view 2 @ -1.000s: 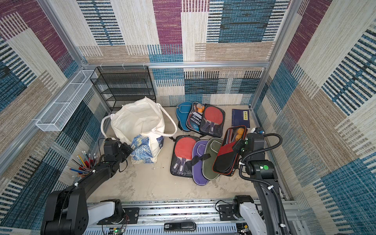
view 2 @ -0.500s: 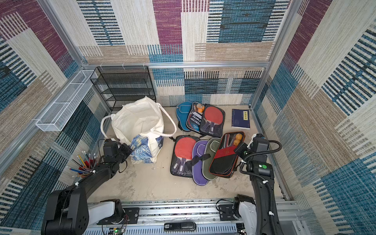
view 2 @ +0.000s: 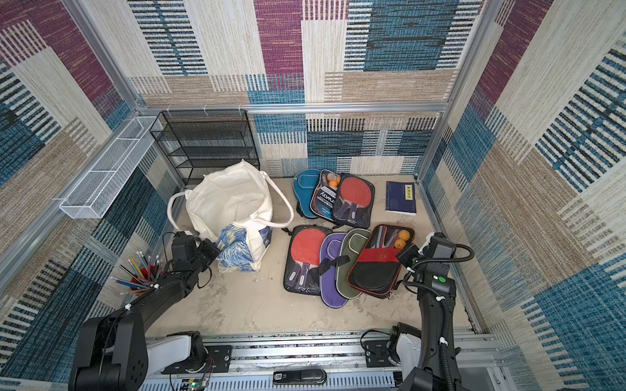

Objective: Remove the ping pong set from the canvas bag
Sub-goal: Place the ping pong set at the ping pong set.

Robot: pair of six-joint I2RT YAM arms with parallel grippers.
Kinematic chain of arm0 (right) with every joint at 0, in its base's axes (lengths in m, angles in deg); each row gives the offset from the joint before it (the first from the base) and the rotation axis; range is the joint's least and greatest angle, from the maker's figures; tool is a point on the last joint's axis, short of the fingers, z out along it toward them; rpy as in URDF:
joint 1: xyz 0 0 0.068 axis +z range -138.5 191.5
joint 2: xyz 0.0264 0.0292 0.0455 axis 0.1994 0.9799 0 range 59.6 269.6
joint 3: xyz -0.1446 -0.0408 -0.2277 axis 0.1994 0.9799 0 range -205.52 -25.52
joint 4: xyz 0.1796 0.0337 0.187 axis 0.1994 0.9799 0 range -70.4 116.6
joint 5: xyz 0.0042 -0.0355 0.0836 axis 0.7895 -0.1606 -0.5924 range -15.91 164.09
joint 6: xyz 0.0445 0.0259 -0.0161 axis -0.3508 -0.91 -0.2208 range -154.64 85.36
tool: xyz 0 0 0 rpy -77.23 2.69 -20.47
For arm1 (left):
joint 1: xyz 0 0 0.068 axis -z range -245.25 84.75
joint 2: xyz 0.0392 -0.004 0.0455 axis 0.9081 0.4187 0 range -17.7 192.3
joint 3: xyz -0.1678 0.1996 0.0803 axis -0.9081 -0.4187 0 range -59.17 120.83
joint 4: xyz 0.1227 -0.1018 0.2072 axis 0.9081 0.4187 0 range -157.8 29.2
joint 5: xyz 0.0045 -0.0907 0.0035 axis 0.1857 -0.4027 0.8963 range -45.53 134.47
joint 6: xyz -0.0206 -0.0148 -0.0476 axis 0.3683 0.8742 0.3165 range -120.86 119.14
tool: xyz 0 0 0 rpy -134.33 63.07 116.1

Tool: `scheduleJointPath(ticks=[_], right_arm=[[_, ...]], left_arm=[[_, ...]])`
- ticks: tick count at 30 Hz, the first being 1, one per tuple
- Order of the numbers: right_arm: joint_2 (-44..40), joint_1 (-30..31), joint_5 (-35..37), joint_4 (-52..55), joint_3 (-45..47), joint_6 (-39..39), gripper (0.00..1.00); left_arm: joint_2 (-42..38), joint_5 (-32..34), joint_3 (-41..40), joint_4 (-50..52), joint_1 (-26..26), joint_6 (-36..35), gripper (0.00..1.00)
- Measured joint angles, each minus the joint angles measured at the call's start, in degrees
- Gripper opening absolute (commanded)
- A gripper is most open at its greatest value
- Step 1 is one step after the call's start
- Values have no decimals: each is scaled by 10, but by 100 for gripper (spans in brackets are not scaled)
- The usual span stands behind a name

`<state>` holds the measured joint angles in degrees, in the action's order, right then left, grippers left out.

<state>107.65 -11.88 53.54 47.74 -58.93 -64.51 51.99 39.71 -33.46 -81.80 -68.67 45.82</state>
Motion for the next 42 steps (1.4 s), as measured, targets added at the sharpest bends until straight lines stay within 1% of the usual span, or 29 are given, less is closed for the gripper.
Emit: scheduleJointPath(ticks=[16,20,26,32,36,38,42], right_arm=[[38,-12,28,-42,55,-7,1],[56,-12,33,-60,70,-16,6],[70,-13,47,-81,89,-28,18],[75,-14,52,-102,111,-35,27],[72,-14,52,-108,114,-37,36],[69,-14,51,-109,114,-37,48],[59,-15,51,-110,114,-37,77]], left_arm=[[15,-3,-3,-17,-3,1,0],[14,-4,-4,-20,-3,1,0],[4,-3,-5,-16,-4,1,0],[-5,-3,-8,-13,-7,1,0],[-8,-3,-11,-12,-8,1,0],[-10,-3,-11,-12,-9,1,0],[-12,-3,-11,-12,-9,1,0]])
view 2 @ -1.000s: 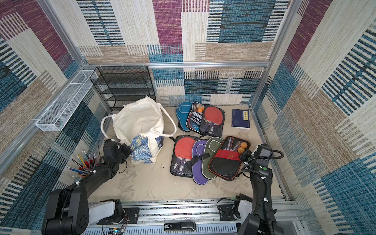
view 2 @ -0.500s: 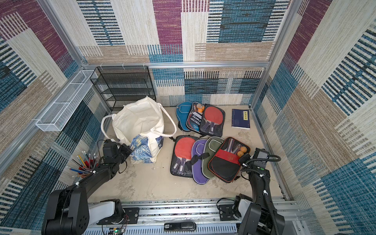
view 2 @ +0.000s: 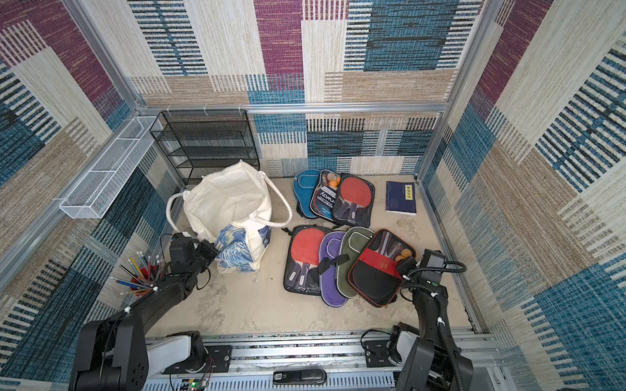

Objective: Remove the ping pong set from the canvas bag
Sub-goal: Place the ping pong set at the ping pong set, then adjust the canvas bag at the center of the board.

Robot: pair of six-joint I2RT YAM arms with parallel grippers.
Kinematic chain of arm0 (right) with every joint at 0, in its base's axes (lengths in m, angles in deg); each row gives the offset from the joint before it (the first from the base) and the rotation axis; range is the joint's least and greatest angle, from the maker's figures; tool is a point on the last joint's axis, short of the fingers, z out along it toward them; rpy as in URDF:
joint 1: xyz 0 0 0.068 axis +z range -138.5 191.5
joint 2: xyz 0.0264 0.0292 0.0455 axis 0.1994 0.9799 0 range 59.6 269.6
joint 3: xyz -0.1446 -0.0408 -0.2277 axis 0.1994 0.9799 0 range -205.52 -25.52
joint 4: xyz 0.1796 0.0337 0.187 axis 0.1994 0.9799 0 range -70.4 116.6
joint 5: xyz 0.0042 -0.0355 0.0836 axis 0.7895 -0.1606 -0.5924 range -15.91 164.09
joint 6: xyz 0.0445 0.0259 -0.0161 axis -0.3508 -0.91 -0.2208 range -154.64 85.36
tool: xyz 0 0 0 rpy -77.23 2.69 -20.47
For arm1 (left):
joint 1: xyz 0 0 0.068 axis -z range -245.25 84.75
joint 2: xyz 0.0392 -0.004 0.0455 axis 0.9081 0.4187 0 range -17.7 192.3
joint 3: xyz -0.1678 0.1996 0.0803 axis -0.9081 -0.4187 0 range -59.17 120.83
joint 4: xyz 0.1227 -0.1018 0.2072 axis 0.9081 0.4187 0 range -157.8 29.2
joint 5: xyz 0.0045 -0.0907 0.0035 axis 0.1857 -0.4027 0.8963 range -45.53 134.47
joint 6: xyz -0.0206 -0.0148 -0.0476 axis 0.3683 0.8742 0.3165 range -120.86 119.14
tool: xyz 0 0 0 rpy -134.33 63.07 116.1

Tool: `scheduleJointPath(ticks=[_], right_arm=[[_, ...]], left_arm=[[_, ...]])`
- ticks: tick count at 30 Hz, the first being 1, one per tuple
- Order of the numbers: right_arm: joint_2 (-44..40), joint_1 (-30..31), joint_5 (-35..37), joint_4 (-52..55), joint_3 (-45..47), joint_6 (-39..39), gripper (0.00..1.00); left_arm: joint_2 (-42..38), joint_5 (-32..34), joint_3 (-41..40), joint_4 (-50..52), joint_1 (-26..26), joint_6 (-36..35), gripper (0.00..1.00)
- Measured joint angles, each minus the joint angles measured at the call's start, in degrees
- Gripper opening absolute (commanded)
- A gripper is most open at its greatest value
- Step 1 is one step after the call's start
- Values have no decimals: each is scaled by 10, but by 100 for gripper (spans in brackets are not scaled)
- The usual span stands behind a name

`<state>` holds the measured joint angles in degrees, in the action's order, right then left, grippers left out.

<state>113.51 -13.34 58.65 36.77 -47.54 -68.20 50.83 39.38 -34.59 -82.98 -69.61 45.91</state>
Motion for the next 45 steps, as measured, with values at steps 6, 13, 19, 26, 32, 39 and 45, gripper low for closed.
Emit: scheduleJointPath(ticks=[6,13,19,26,32,39,45], right_arm=[[-21,0,0,-1,0,0,99],[-57,0,-22,2,-38,2,99],[-38,33,-66,-15,-89,7,99],[28,154,-73,-50,-205,26,99],[115,290,-60,-58,-324,52,99],[248,435,-35,-73,-447,72,99],[366,512,-21,-74,-548,79,100]], left_arm=[[-1,0,0,0,0,0,0],[-3,0,0,1,0,0,0],[-1,-11,11,10,0,0,0],[0,-34,34,32,0,5,0],[-10,-58,58,56,0,10,0],[-28,-73,81,84,0,9,0],[-41,-81,95,106,0,10,0]])
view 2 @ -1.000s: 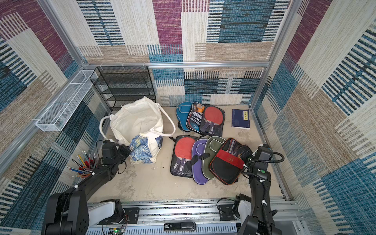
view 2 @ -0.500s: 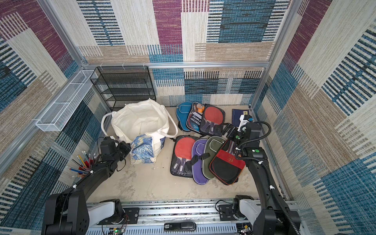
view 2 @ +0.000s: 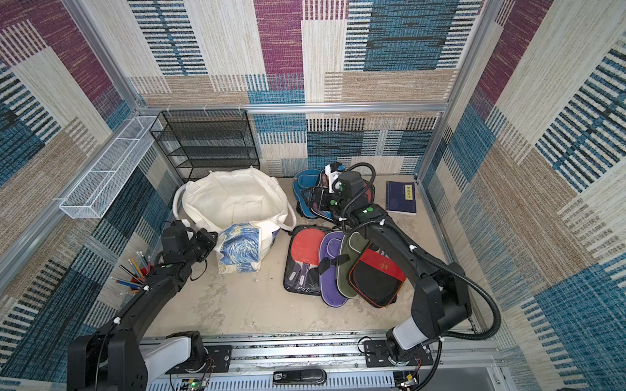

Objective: Remove the ping pong set from the canvas bag
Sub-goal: Adjust the canvas bag at the center of the board.

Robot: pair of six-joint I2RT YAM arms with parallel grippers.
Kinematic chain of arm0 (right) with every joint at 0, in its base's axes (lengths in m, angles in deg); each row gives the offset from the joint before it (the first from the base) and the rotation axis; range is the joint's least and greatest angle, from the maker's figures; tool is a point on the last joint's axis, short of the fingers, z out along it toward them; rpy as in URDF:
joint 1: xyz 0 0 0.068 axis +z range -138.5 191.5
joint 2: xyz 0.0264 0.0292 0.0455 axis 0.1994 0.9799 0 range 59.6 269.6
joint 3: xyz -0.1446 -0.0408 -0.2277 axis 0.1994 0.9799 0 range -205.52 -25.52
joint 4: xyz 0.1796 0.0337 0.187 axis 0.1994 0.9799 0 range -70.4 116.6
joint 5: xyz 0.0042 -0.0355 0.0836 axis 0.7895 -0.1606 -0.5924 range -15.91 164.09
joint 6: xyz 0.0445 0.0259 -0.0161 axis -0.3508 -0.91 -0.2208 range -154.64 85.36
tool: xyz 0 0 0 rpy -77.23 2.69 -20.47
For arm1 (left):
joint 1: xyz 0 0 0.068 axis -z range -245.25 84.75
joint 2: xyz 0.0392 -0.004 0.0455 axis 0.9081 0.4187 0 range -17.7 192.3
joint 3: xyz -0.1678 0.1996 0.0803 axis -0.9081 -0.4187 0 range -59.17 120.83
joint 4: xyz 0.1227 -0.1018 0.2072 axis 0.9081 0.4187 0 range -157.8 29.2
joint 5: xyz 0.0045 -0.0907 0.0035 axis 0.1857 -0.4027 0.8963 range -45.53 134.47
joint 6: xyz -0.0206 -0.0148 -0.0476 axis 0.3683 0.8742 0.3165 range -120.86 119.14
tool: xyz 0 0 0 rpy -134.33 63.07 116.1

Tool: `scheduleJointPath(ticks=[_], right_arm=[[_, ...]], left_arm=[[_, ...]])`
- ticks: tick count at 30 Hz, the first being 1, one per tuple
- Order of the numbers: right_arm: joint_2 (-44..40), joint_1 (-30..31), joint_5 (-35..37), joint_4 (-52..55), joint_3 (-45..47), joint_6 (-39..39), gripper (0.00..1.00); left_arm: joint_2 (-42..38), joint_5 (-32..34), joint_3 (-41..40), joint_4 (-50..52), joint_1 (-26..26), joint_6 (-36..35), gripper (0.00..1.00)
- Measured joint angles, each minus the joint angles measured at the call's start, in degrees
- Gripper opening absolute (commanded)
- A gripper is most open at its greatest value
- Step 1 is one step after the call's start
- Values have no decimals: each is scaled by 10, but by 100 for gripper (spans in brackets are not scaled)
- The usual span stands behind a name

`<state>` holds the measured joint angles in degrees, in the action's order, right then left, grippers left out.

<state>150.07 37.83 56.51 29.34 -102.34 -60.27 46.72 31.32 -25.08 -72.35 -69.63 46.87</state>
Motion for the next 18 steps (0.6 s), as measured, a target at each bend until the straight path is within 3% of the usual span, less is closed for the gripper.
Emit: scheduleJointPath(ticks=[4,10,15,18], right_arm=[[63,31,-1,-1,-55,2,96],[139,49,-5,9,-116,4,67],[188,53,-9,27,-162,9,60],[204,57,-9,39,-191,16,40]], left_arm=[[-10,-6,7,10,0,0,0],[-16,-7,23,26,0,0,0],[-14,-12,42,30,0,0,0],[-4,-22,58,32,0,1,0]])
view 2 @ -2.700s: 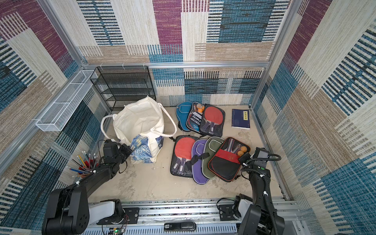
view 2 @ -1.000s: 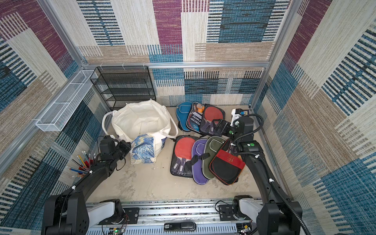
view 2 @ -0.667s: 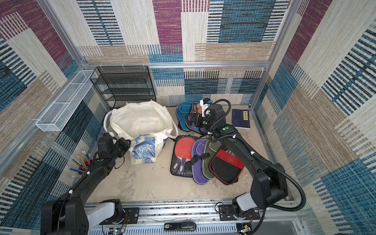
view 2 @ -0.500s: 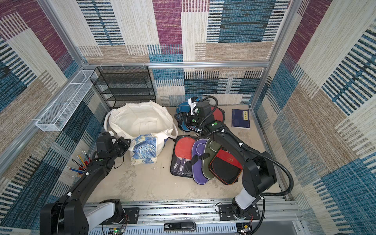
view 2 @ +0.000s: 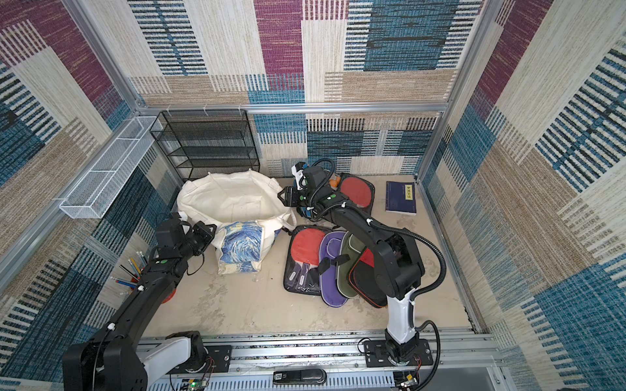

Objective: Remove the ping pong set from the canvas bag
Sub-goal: Adjust the canvas bag at the center of the board.

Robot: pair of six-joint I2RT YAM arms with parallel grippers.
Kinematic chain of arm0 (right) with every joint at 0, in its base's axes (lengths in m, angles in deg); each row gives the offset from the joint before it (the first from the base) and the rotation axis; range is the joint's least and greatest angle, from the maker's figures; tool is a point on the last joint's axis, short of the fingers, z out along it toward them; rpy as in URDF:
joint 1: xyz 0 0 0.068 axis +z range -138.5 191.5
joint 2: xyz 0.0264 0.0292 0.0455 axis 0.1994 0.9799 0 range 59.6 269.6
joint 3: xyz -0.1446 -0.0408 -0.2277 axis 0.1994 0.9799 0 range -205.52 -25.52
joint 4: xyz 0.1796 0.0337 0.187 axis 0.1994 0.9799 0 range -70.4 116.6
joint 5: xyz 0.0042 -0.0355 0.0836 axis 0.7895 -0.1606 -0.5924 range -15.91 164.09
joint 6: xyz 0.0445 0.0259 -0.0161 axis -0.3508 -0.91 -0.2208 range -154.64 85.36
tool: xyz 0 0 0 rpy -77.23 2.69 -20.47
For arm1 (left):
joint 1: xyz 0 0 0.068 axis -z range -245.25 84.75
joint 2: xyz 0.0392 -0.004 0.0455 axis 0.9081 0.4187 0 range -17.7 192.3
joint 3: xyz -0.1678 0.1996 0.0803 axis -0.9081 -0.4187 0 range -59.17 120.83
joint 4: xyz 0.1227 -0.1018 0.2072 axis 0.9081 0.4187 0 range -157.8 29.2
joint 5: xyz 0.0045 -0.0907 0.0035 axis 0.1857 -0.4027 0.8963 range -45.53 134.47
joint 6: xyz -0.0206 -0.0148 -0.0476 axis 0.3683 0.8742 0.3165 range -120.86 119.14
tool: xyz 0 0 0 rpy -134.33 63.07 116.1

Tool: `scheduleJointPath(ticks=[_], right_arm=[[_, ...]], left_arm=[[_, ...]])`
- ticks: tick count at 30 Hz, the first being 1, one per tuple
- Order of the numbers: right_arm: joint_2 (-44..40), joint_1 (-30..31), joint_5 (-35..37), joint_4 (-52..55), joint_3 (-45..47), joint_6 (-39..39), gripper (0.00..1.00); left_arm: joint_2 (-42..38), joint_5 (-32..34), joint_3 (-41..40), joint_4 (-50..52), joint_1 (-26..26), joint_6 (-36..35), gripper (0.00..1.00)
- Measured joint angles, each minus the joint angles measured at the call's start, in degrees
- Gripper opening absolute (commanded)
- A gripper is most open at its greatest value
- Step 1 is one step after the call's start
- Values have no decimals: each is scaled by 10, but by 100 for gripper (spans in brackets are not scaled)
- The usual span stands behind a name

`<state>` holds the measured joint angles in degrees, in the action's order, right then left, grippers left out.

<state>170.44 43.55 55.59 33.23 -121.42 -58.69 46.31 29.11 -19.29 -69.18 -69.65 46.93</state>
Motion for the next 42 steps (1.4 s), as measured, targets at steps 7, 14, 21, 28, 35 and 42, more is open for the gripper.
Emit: scheduleJointPath(ticks=[7,14,21,28,35,42], right_arm=[[30,3,1,25,-45,19,0],[20,3,11,39,-49,20,0],[33,4,21,46,-101,20,0],[69,4,26,61,-146,20,0],[99,4,26,68,-186,9,0],[106,7,26,68,-191,2,0]], left_arm=[[27,-6,45,1,-1,0,0],[48,-15,68,1,-4,2,0],[81,-14,96,0,-12,1,0],[132,-15,136,-9,-16,1,0],[157,-33,144,-49,-21,6,87],[105,-46,146,-60,-21,22,98]])
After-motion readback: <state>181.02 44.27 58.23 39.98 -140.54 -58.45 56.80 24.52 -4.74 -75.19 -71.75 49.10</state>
